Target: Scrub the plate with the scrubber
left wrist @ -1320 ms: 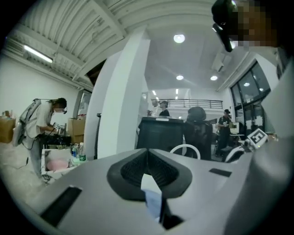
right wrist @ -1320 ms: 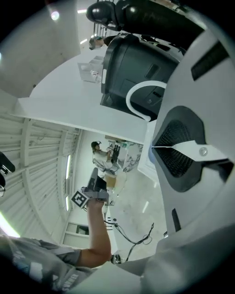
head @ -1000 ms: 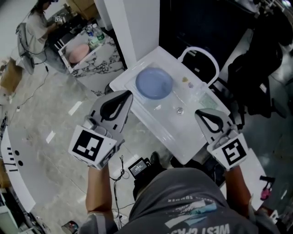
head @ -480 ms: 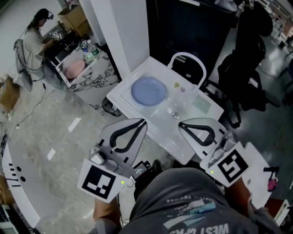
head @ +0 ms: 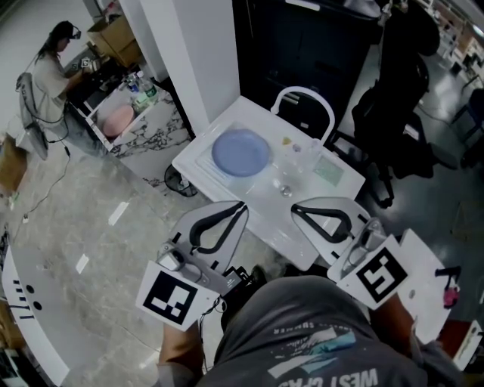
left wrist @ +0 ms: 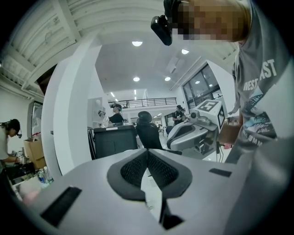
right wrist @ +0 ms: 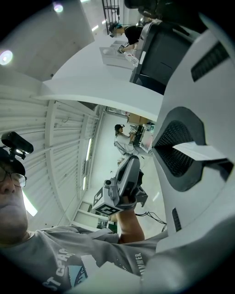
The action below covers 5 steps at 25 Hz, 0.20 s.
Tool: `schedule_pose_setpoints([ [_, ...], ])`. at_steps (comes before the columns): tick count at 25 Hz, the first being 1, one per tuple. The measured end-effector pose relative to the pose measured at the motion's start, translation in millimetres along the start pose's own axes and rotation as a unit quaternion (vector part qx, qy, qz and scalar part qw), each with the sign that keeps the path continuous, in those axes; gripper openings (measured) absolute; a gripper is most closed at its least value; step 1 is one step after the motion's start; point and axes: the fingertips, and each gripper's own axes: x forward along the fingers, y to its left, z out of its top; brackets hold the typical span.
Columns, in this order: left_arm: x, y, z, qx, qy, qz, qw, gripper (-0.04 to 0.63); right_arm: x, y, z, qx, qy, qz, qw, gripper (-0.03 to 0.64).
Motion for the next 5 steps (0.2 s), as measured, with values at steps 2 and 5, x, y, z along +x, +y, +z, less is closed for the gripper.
schedule_pose_setpoints([
  [2,-0.4,3.0,-2.7,-0.002,0.001,0.001,1.0,0.009,3.2,-0.2,-0.3,0.003,-0.001,-0.001,1.0,0.029],
  [5,-0.9,7.0,-7.1,-0.005,0.0,0.004,1.0,0.009,8.2,0.2,-2.7,0.006,0.0,-0.002,1.0,0.029],
])
